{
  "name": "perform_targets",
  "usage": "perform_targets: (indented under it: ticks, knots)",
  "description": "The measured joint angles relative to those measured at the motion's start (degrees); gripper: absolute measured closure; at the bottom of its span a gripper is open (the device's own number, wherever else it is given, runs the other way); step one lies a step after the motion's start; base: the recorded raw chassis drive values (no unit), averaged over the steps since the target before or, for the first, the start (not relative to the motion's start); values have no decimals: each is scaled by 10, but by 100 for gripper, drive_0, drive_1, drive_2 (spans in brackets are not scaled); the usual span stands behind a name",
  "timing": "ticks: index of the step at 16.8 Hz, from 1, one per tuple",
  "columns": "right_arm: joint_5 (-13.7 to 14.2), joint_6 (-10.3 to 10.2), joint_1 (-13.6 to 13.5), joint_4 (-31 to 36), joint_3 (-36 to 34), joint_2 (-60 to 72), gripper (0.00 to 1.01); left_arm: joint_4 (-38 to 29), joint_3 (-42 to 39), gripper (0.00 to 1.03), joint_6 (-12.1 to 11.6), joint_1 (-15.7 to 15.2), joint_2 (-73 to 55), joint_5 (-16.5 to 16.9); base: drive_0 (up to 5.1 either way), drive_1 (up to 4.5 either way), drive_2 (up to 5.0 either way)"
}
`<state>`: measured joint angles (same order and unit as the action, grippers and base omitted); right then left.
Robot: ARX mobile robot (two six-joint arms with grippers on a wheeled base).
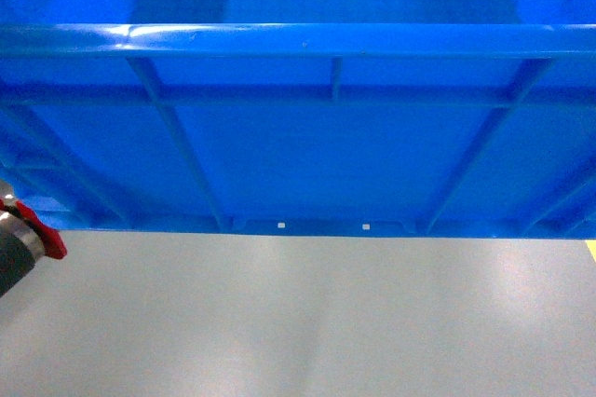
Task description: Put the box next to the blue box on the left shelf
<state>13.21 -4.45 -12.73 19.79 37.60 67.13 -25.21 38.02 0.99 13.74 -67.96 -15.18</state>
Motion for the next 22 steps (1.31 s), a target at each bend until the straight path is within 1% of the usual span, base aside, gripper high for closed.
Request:
perform_targets:
  ticks: [10,22]
  knots:
    - [0,0,0,-1,0,0,93,-1,0,88,-2,0,0,0,-159,-159,-159]
    - [0,-3,0,0,-5,-1,93,-2,0,88,-10,3,2,-3,0,403,-403]
